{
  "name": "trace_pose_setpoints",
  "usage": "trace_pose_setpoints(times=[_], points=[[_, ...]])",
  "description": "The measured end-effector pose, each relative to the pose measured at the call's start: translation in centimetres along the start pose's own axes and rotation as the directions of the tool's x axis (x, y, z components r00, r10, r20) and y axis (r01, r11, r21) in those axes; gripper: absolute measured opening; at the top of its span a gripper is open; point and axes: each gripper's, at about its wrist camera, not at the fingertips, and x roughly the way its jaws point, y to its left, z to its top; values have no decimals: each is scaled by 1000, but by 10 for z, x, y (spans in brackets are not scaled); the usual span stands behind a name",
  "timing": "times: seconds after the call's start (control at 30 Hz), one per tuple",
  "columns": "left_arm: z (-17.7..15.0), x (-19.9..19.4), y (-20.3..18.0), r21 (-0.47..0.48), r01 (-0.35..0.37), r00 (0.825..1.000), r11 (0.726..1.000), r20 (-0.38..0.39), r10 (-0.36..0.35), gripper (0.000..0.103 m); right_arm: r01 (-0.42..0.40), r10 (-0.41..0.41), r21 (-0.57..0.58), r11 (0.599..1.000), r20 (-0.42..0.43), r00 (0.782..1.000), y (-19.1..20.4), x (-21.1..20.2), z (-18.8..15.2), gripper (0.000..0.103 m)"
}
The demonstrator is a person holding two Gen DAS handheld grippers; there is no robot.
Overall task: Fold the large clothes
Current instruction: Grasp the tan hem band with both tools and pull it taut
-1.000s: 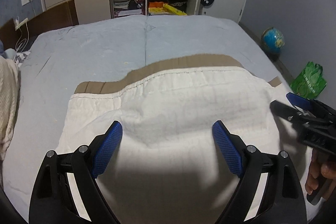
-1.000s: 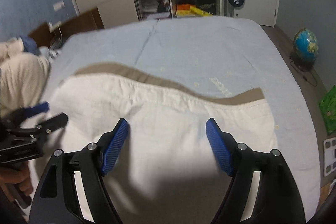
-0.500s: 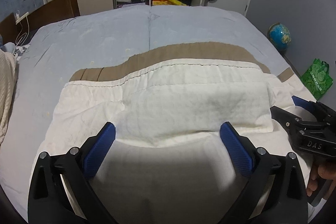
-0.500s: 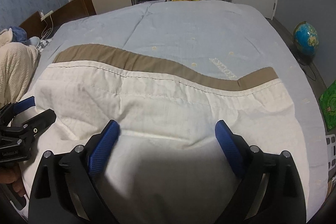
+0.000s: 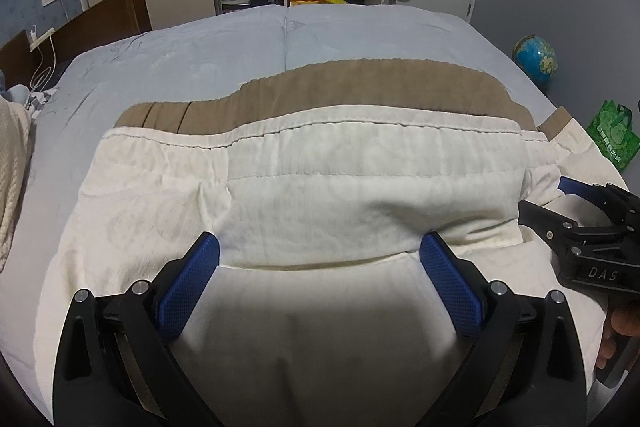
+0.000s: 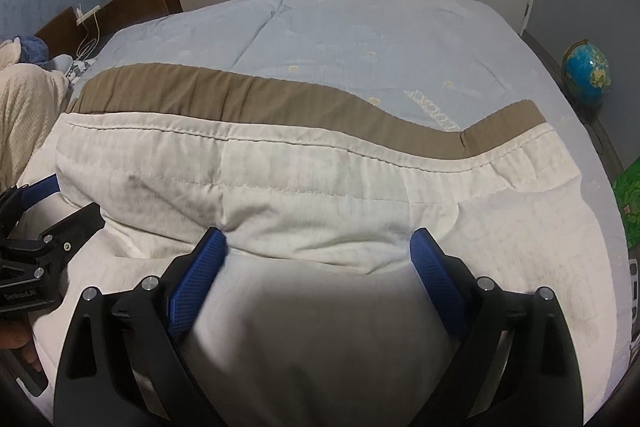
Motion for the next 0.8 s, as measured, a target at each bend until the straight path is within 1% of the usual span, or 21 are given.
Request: trace_pose_setpoints(times=[0.27,0.8], points=[[-7,7,0,-4,-11,1000,1000,28,11,97,-6,6,8,1000,0,1000,1,10,-6,90],[-9,11,-1,-4,-11,1000,1000,23,11,97,-6,6,10,1000,1,1000,1,12,-9,90]])
